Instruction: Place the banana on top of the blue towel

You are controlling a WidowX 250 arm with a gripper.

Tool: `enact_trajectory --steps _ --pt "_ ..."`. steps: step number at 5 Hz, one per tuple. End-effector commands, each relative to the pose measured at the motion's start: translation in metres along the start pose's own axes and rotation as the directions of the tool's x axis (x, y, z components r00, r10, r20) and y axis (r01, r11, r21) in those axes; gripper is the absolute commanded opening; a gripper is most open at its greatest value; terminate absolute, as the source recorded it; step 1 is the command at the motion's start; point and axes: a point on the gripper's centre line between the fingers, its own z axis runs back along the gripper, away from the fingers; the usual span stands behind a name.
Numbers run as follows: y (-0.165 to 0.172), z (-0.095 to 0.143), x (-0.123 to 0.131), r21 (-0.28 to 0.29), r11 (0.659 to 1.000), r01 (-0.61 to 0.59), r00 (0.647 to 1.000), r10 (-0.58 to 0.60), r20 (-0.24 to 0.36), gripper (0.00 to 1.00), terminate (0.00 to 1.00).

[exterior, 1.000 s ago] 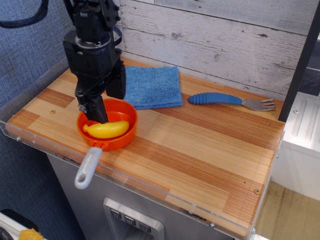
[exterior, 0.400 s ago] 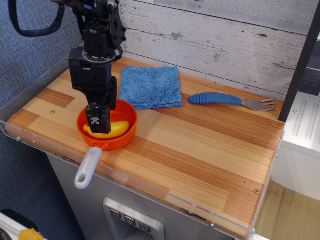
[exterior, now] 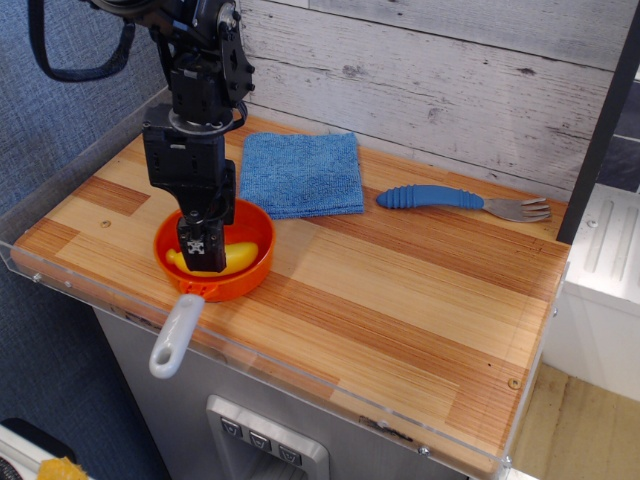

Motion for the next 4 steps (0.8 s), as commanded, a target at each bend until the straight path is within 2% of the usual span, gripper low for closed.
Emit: enact_trajectory --steps 1,4 --pt "0.0068 -0.0029 0.0001 -0.004 1.000 -0.031 0.999 0.031 -0.015 1.00 0.00" --pt "0.0095 -0.0081 0.0001 0.004 0.999 -0.040 0.999 0.040 -0.009 1.00 0.00"
